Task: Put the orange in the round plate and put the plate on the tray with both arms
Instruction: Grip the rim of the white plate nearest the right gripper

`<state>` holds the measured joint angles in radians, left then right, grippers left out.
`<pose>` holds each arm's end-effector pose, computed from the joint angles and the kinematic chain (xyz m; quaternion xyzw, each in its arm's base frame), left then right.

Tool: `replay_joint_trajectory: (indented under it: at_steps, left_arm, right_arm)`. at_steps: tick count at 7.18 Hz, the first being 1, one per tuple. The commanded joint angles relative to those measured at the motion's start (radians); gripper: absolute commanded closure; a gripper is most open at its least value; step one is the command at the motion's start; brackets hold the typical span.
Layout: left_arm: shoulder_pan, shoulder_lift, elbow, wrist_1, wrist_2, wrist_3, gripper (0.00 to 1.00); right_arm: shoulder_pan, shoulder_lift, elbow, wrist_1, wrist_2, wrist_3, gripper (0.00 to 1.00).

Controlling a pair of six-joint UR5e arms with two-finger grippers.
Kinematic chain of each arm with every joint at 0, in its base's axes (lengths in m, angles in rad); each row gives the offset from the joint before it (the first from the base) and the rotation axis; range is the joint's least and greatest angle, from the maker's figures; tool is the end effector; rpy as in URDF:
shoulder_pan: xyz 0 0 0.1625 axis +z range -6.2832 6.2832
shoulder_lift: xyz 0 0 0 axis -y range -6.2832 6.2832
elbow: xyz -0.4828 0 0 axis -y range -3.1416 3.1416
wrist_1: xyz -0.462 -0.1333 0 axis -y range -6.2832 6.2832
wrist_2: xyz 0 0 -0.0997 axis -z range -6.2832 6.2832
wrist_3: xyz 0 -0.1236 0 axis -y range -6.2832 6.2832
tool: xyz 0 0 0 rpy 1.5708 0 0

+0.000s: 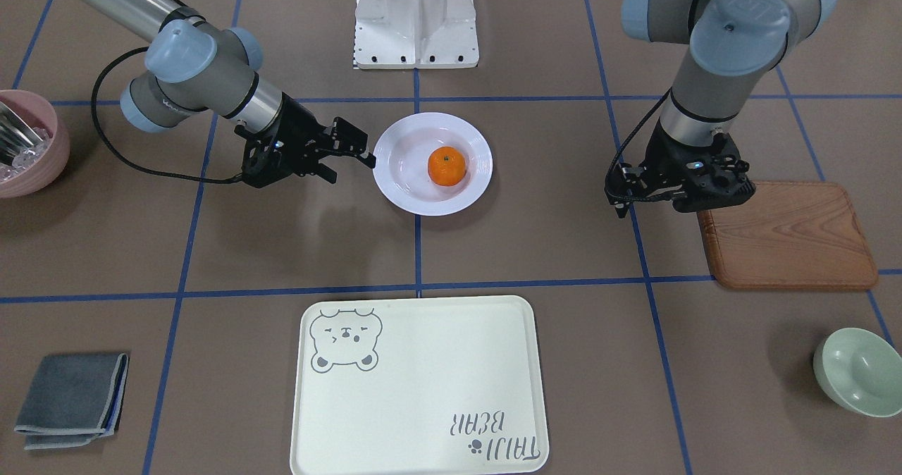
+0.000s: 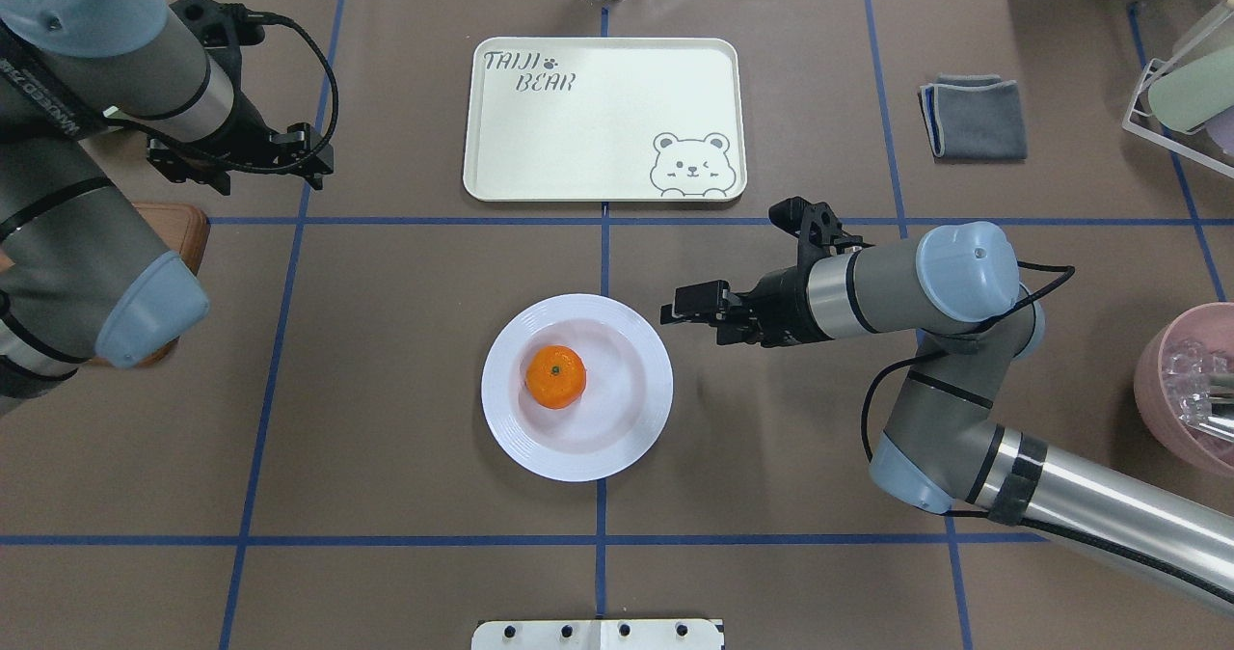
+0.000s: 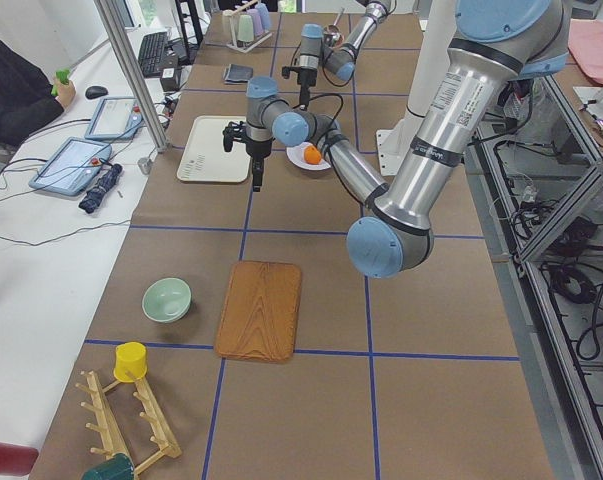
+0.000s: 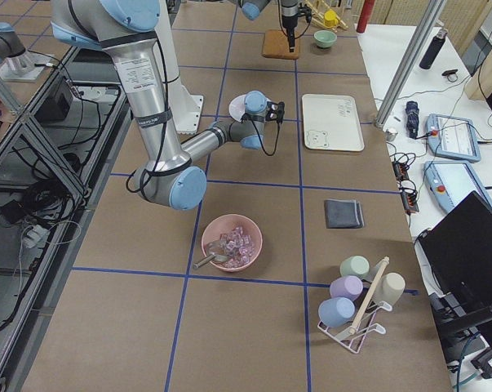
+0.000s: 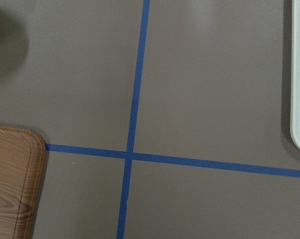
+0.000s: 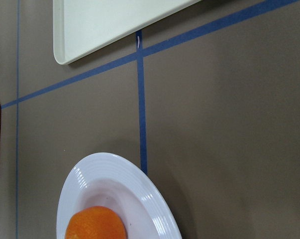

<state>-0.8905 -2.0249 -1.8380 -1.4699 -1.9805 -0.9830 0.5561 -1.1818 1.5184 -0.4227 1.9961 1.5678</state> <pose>0.3786 -0.6015 0.3256 0.0582 0.3514 -0.0792 0.9311 -0.5850 -0.4605 0.3670 0.0328 -0.6781 0.0594 0.7319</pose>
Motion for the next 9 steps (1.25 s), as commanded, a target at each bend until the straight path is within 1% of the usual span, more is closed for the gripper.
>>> replay_joint_trajectory:
  at_steps: [1,2,3,4,9]
  left_arm:
    - [-0.010,-0.003,0.019,0.000,-0.003,0.003,0.01]
    - [-0.010,-0.006,0.019,0.002,-0.003,0.003,0.01]
    - [-0.013,-0.005,0.017,0.002,-0.003,0.003,0.01]
    - [-0.016,-0.006,0.019,0.002,-0.003,0.003,0.01]
    - [-0.016,-0.008,0.026,0.003,-0.003,0.003,0.01]
  right_arm:
    - [-0.040,0.011,-0.024,0.047,-0.080,0.026,0.00]
    - [-0.054,0.024,-0.024,0.047,-0.086,0.027,0.00]
    - [-0.085,0.024,-0.024,0.047,-0.126,0.029,0.00]
    - [-0.097,0.027,-0.030,0.045,-0.146,0.031,0.00]
    - [-0.102,0.025,-0.044,0.045,-0.146,0.066,0.00]
